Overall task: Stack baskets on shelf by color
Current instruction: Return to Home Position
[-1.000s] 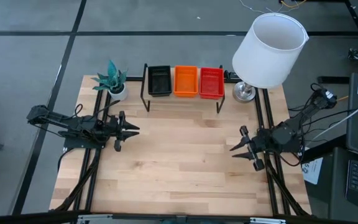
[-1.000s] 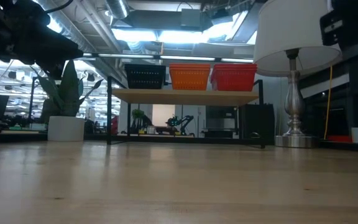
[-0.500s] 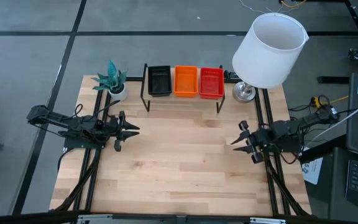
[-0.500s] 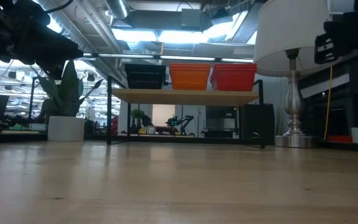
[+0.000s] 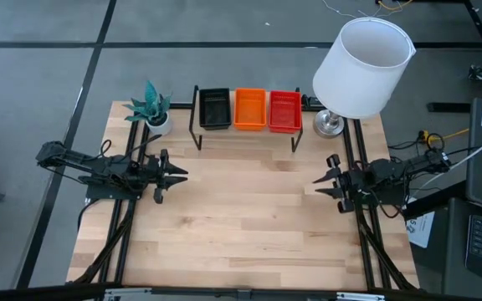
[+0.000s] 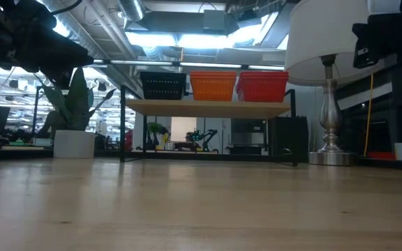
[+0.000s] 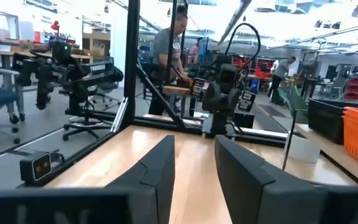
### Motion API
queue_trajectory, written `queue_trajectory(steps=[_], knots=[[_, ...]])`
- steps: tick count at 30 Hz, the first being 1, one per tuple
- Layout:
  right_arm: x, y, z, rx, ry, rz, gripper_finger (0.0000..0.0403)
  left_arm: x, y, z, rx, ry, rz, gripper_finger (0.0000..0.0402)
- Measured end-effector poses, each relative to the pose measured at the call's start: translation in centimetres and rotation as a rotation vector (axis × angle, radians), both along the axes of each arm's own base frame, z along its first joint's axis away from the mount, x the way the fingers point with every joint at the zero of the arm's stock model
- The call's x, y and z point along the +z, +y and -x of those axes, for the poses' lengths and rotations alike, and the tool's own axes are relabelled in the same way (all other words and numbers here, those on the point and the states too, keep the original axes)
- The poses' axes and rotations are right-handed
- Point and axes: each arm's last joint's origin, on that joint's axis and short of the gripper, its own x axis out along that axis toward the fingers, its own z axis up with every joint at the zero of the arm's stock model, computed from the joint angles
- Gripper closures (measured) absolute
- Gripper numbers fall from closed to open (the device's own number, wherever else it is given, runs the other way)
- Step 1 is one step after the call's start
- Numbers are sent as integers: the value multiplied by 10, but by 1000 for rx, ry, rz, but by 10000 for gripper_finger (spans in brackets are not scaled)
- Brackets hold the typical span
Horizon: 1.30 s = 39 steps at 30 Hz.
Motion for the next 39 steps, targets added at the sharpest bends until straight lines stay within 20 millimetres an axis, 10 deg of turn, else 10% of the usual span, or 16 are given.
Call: queue_trajectory(steps=[39], knots=[[-10, 1, 2, 47, 92, 34, 289, 0, 0, 0, 0, 0, 0, 308]])
